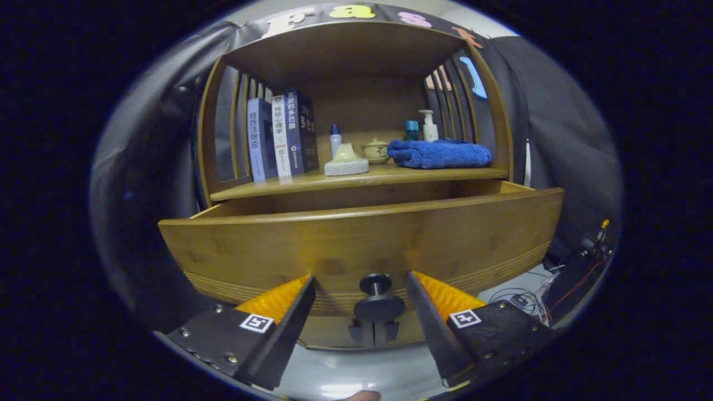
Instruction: Pull open the drawer, take out the items inside it, and place them on the countertop above the cabinet.
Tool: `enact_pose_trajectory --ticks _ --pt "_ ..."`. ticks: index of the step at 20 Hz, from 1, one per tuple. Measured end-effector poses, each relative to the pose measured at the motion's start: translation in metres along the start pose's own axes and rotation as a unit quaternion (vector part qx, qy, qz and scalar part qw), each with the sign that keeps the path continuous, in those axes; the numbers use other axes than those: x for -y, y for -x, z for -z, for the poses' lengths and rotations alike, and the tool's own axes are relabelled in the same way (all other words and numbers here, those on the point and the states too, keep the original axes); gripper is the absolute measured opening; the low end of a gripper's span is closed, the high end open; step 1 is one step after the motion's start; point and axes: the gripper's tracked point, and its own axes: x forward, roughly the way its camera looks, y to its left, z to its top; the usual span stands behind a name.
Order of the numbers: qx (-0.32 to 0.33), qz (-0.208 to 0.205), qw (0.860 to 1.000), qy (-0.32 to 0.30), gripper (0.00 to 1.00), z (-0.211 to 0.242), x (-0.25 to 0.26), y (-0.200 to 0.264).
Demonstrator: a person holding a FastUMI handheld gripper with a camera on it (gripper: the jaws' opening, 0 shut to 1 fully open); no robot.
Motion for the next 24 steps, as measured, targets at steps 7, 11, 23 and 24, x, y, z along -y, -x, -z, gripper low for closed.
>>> enact_pose_trajectory --ticks 7,11,23,24 --pt "-0.014 -0.008 1.0 -0.023 0.99 -0.007 -0.004 -0.036" --pt "-0.02 -0.005 1.0 0.012 0.99 0.005 -0.002 -0.039" --pt "-0.015 -0.007 1.0 -0.006 0.99 -0.002 -0.007 -0.078" --pt "-0.016 -0.007 1.0 -0.003 0.99 -0.003 -0.006 -0.078"
